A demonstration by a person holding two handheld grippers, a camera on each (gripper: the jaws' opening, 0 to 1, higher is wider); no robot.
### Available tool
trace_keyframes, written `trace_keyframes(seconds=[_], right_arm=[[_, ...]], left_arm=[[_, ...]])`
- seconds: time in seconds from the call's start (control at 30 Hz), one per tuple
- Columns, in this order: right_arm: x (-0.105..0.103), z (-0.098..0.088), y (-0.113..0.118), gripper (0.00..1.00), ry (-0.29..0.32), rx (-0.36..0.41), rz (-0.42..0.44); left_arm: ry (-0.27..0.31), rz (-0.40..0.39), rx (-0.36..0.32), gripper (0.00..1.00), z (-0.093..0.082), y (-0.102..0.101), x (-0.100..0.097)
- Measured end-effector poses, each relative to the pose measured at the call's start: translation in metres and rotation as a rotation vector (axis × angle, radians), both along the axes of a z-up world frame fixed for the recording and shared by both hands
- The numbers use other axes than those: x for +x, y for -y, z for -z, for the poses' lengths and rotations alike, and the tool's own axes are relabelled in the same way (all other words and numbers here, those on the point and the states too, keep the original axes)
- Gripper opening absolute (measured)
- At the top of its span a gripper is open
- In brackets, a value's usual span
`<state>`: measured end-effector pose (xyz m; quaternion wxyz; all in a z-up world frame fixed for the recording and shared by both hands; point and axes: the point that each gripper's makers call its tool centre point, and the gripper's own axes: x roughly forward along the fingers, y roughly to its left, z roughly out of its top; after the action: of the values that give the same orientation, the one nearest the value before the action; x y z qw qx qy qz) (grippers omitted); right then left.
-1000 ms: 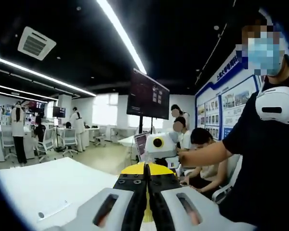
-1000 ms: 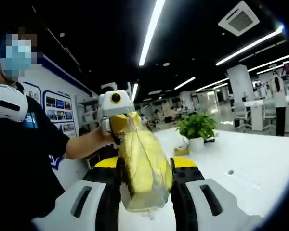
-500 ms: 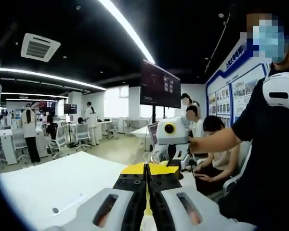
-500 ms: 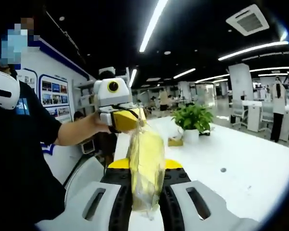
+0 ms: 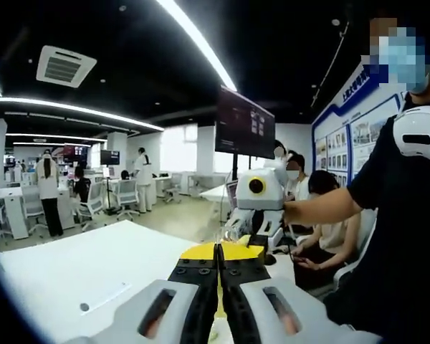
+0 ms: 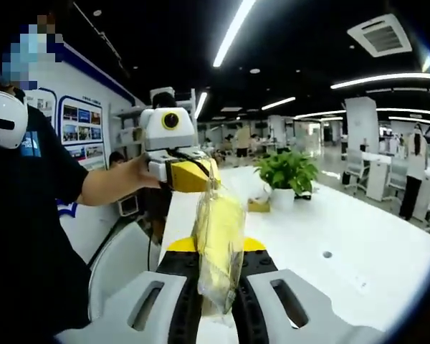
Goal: Compare the silicone blocks by pressing each to a similar depth, holding the contact briefly, and releasing to observe deformation and rebound differences across the visible hardness samples.
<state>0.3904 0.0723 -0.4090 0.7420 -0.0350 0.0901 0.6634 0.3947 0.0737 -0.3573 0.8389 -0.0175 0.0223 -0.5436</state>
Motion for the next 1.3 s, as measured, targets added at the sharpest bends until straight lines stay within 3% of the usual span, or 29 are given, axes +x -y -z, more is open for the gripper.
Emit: trace_keyframes(seconds=[0.17,0.6,0.7,0.83,0.87,1.0,1.17,1.3], right_arm=[[0.001,0.005,-0.002,0.06,0.021,-0.018,-0.003],[0.002,0.009,0.001,0.12,-0.032,-0.009,0.013],[0.006,0.008,0.002,0.16,0.041,0.002,0.038],[0.001,0.006,0.004,0.2,-0.034,0.04,0.04],[0.001,0.006,0.004,0.21,-0.03,0.039,0.042],[0.002,0.007,0.007,0.32,-0.014,0.042,0.076],[0.011,0.008,0.014,0.6,0.002,0.065,0.157],[0.014,0.012,0.02,0.69,0.007,0.062,0.198]], left_arm=[[-0.011,-0.013,0.001,0.0,0.004,-0.002,0.002],[-0.054,-0.03,-0.029,0.0,0.007,-0.002,0.001],[-0.065,-0.024,-0.049,0.0,0.006,-0.001,-0.001],[-0.08,-0.017,-0.07,0.0,0.005,-0.001,-0.002],[-0.074,-0.018,-0.068,0.0,0.004,-0.001,-0.002],[-0.083,-0.015,-0.074,0.0,0.005,-0.002,-0.003],[-0.097,-0.029,-0.087,0.0,0.009,-0.008,-0.002],[-0.111,-0.042,-0.095,0.0,0.012,-0.013,-0.002]])
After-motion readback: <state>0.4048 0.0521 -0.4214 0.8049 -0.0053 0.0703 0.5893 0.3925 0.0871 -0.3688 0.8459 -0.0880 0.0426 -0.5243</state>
